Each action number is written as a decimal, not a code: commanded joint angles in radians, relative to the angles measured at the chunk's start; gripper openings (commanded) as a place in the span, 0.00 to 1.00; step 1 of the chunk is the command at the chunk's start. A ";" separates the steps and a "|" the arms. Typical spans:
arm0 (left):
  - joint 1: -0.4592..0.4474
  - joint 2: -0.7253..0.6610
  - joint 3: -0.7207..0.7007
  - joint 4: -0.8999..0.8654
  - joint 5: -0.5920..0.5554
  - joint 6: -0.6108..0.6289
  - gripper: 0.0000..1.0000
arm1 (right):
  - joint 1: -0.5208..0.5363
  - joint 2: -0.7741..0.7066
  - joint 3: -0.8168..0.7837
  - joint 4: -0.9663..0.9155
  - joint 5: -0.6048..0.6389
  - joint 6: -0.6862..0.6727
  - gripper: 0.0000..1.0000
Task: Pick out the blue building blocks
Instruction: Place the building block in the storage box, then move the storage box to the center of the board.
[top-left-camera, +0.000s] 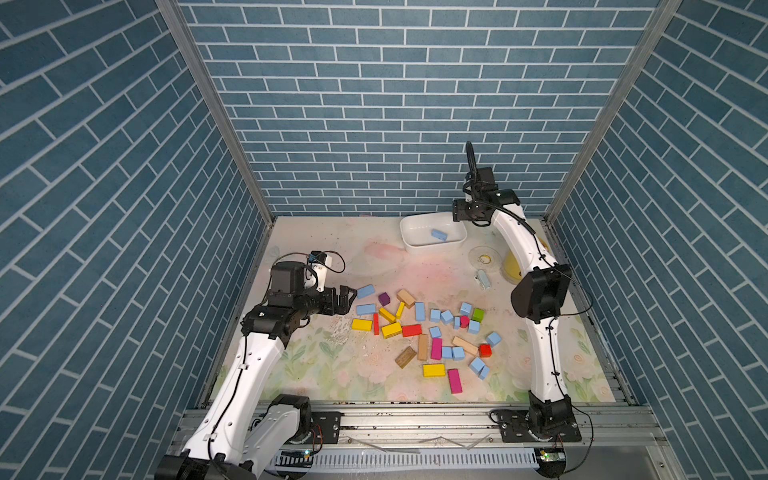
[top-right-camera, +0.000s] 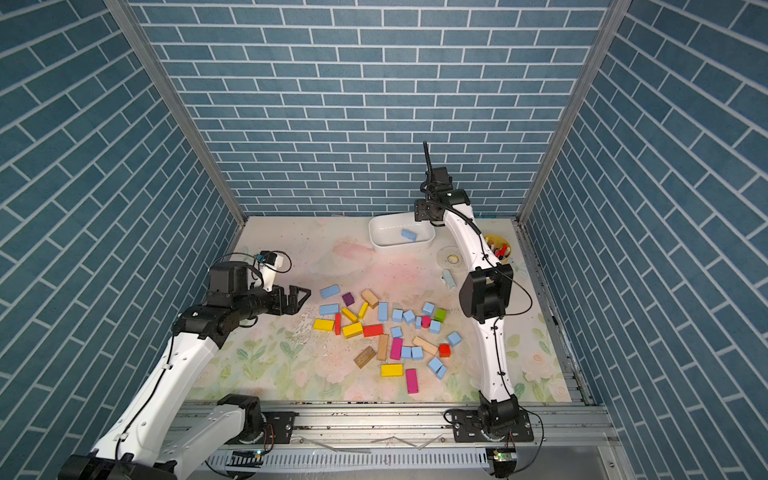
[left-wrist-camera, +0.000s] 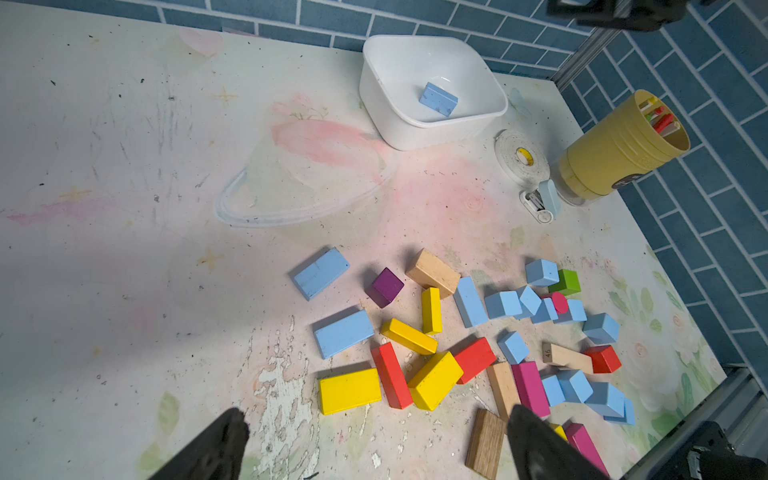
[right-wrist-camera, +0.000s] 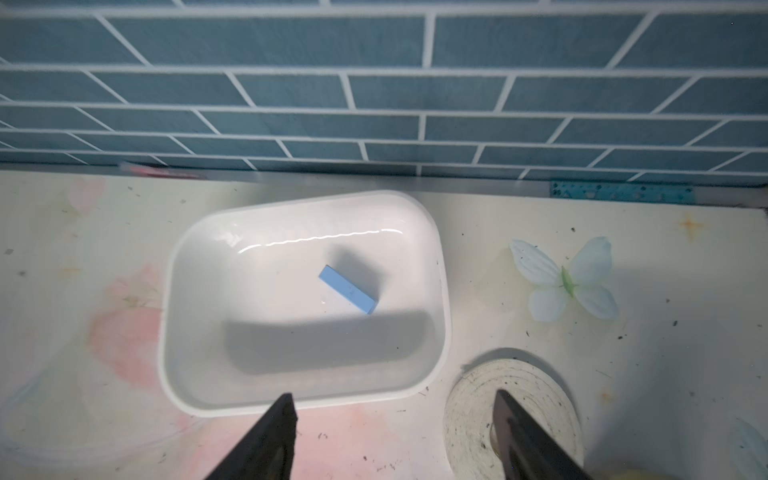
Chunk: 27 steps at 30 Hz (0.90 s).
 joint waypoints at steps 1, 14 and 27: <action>-0.002 0.011 -0.016 0.004 -0.030 0.006 0.99 | 0.001 -0.170 -0.084 0.069 -0.035 -0.001 0.76; -0.106 0.034 0.033 0.131 -0.312 -0.359 0.97 | 0.001 -0.644 -0.698 0.228 -0.128 -0.004 0.82; -0.324 0.494 0.419 0.265 -0.412 -0.471 0.90 | 0.001 -1.184 -1.251 0.243 -0.175 -0.010 0.86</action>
